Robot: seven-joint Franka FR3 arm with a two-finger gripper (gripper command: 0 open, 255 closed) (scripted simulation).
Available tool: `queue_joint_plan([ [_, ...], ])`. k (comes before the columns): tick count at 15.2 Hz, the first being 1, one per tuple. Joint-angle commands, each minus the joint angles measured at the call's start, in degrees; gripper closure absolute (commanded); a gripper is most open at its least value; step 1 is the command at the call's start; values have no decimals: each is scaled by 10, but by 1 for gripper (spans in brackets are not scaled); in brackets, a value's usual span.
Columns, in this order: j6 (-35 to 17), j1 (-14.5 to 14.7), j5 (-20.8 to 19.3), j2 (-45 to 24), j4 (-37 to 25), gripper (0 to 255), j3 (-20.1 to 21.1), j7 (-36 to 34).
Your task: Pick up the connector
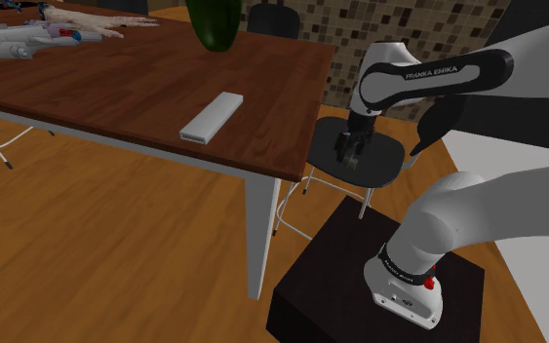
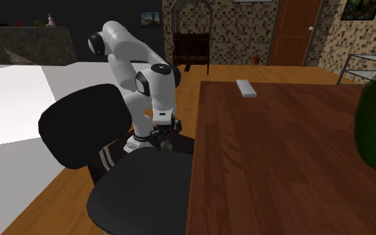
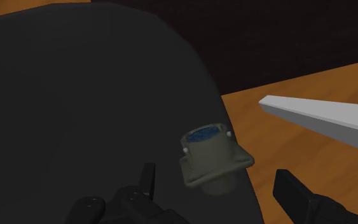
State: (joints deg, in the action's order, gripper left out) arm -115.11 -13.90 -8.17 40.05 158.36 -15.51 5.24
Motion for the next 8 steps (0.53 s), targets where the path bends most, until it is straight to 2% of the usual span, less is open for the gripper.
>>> queue_joint_plan([
  [1, -17, 0, -1, -8, 8, 0, -3, 1],
  [2, -17, 0, -1, -8, 8, 0, -3, 1],
  [3, -17, 1, -1, -9, 8, 255, -2, 0],
  [8, -17, 1, -1, -9, 8, 255, -2, 0],
])
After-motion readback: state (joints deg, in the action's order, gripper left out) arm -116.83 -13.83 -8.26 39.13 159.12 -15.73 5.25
